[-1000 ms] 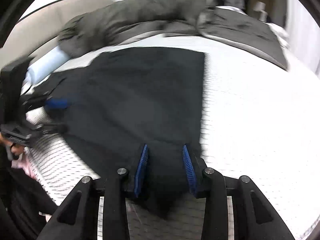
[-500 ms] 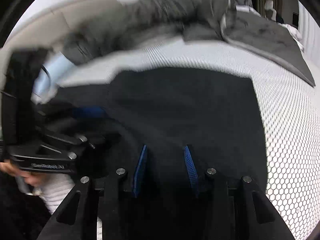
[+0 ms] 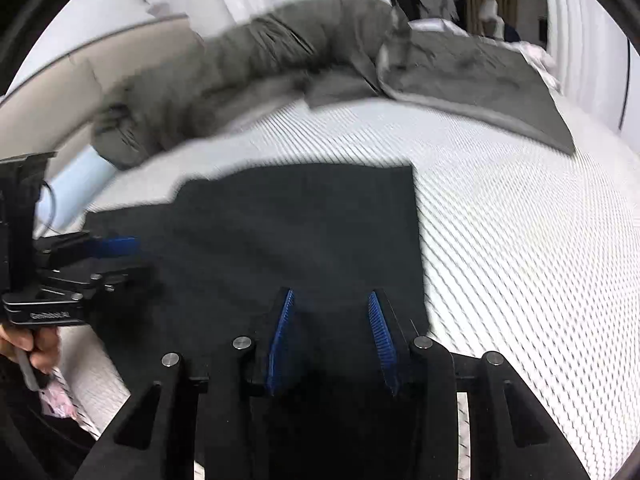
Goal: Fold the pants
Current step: 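Grasp the waistband with the left tool while the right tool holds the pants edge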
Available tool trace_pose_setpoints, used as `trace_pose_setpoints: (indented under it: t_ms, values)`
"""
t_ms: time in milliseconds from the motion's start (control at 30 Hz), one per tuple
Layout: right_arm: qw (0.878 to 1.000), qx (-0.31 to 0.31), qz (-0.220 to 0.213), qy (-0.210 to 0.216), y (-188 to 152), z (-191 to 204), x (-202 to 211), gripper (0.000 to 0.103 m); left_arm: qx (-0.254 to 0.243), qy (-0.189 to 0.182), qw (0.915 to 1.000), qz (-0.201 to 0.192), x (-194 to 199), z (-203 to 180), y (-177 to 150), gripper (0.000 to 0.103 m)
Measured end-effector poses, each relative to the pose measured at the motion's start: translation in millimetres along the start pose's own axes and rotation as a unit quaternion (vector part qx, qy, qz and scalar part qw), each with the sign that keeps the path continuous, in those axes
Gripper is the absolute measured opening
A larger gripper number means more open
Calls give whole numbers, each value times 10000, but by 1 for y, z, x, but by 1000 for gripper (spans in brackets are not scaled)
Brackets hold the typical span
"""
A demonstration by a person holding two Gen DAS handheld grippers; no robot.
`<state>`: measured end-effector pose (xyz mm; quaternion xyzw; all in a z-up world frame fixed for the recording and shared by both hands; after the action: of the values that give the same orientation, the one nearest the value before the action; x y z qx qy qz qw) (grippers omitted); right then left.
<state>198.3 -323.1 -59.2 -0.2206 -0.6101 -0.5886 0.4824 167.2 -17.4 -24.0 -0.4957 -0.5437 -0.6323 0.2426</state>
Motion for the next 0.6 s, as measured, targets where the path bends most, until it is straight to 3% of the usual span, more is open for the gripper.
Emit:
trace_pose_setpoints:
  t_ms: [133,233,300,333,367,467,533,600]
  values:
    - [9992,361,174,51,23,28,-16,40,112,-12,9999,50,-14,-1,23,54]
    - [9972,469,571,62,36,36,-47,40,207,78,9988,447,-41,1,33,39]
    - [9934,682,918,-35,33,40,-68,39,192,174,9980,571,-56,5,37,35]
    - [9916,820,991,-151,31,40,-75,39,200,184,9977,614,-60,10,36,29]
    - [9899,935,1032,-260,29,38,-78,39,245,63,9977,626,-62,15,35,28]
    - [9885,800,1061,-715,26,8,-70,39,406,-73,9976,564,-60,26,28,19]
    - [9870,507,1002,-1152,22,-24,-64,40,398,-155,9977,533,-59,28,25,19]
    - [9890,225,939,-1122,19,-46,-61,46,389,-147,9977,539,-58,28,24,19]
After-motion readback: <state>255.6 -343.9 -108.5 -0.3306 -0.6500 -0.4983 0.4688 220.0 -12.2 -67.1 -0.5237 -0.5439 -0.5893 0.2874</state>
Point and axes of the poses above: each gripper's, at about its wrist camera, not at the fingertips, and x roughly against the way its jaws point, z to its left, y to its top, the point moved 3 cm from there along -x, roughly the way its jaws point, and after that the axes turned 14 degrees about z, right-handed, at the moved point
